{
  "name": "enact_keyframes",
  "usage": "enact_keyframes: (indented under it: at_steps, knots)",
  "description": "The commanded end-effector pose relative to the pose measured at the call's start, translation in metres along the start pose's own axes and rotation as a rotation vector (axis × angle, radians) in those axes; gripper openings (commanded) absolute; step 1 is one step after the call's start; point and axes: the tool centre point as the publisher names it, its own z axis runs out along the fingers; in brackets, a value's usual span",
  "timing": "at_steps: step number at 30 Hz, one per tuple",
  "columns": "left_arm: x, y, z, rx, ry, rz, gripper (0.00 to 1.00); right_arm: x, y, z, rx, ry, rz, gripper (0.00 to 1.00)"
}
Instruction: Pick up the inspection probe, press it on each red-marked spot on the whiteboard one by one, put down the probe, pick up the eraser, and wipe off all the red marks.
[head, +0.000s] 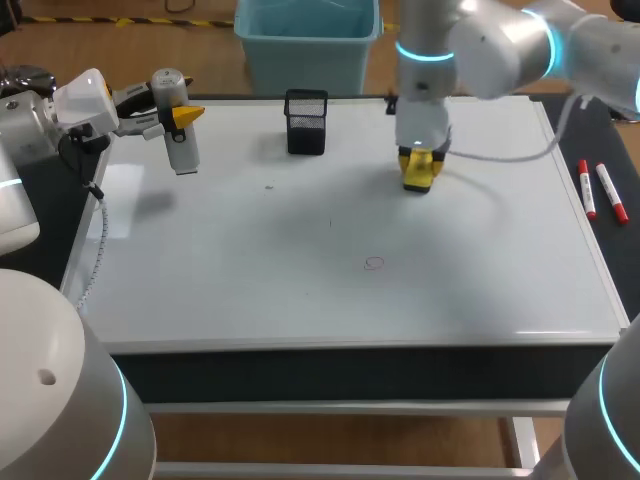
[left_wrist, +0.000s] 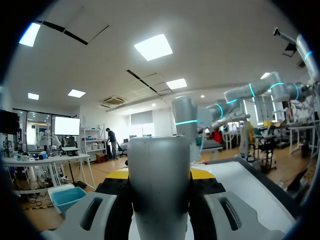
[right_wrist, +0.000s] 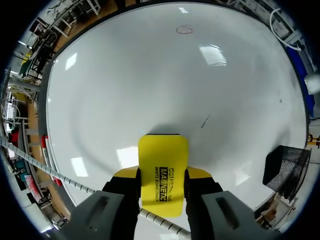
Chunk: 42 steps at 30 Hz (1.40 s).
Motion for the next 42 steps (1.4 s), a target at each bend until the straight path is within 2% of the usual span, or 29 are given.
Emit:
enact_keyframes:
  at_steps: [1, 12, 18, 25, 33, 42]
  knots:
    - [-0.001, -0.001, 0.0, -0.001, 0.001, 0.0, 0.0, 0.029, -0.018, -0.023, -0.027, -0.017, 0.009, 0.0]
    - [-0.001, -0.001, 0.0, -0.001, 0.001, 0.0, 0.0, 0.103, -0.077, -0.045, -0.035, -0.041, 0.065, 0.0]
    - [-0.001, -0.001, 0.0, -0.001, 0.001, 0.0, 0.0, 0.132, -0.106, -0.055, -0.014, -0.041, 0.097, 0.0]
    - [-0.001, -0.001, 0.0, -0.001, 0.001, 0.0, 0.0, 0.149, -0.123, -0.053, -0.023, -0.035, 0.114, 0.0]
    - [-0.001, -0.001, 0.0, -0.001, 0.001, 0.0, 0.0, 0.162, -0.131, -0.051, -0.047, -0.047, 0.134, 0.0]
    - [-0.001, -0.001, 0.0, -0.001, 0.001, 0.0, 0.0, 0.162, -0.131, -0.051, -0.047, -0.047, 0.134, 0.0]
